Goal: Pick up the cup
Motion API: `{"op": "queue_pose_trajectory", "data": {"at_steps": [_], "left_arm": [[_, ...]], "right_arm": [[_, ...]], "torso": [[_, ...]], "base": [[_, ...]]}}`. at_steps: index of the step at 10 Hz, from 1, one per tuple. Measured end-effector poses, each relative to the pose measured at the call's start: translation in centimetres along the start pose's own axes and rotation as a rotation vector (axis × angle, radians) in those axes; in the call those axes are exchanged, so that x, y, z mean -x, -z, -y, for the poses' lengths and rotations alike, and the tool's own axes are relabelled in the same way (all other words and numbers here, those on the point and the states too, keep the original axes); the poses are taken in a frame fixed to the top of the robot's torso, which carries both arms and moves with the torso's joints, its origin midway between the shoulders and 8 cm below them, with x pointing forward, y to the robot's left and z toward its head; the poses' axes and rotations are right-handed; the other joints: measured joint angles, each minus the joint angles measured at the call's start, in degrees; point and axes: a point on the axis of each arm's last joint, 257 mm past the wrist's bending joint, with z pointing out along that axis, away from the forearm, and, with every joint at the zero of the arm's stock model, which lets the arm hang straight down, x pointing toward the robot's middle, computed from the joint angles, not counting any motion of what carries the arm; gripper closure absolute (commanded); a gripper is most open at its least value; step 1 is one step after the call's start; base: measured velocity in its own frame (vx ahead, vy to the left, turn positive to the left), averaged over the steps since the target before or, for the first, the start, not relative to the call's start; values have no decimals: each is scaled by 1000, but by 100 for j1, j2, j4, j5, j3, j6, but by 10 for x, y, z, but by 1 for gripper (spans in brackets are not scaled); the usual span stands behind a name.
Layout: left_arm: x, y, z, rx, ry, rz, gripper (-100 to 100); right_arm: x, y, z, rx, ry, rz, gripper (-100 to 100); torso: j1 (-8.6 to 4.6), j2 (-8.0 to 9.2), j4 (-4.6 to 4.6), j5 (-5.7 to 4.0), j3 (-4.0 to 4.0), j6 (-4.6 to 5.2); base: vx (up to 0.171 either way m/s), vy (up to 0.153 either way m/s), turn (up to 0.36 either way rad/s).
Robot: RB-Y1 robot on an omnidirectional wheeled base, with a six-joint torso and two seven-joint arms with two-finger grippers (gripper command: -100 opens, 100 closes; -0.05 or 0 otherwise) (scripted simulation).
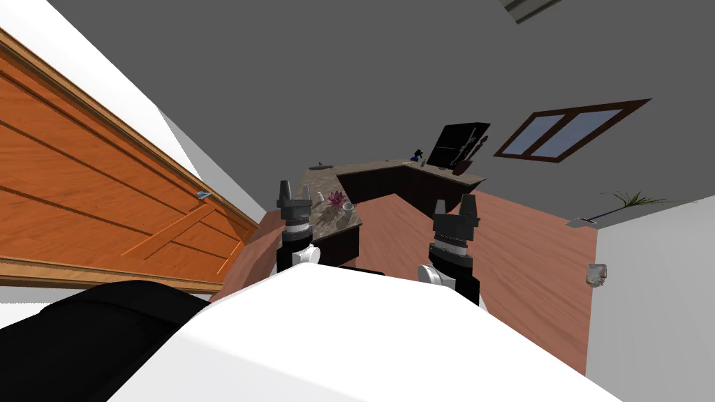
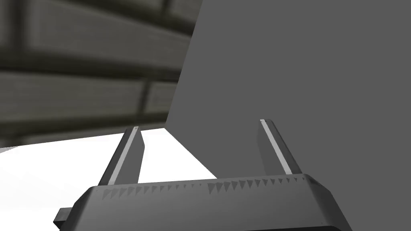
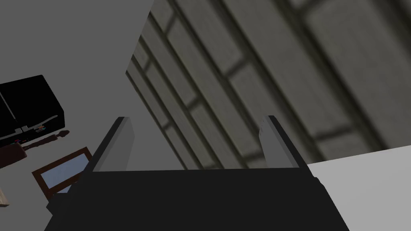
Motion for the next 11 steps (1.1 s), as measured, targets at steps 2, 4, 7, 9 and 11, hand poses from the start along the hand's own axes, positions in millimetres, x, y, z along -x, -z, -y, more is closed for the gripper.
{"op": "queue_pose_trajectory", "data": {"at_steps": [2,4,7,9,11], "left_arm": [[1,0,-19,44,22,-28,-100],[1,-5,-45,93,48,-45,-100],[8,-11,-76,165,83,-57,-100],[14,-21,-98,216,103,-60,-100],[19,-25,-124,273,126,-57,-100]], "right_arm": [[0,0,0,0,0,0,0],[0,0,0,0,0,0,0],[0,0,0,0,0,0,0],[0,0,0,0,0,0,0],[0,0,0,0,0,0,0]], "torso": [[-36,2,0,-7,1,1],[-45,2,0,-10,1,2],[-28,3,1,-7,2,0],[-36,5,1,-8,3,2],[-38,1,0,-9,1,0]], "base": [[-13,-110,-16],[-18,-119,-26],[-14,-80,-14],[-23,-116,-32],[-11,-95,-12]]}}
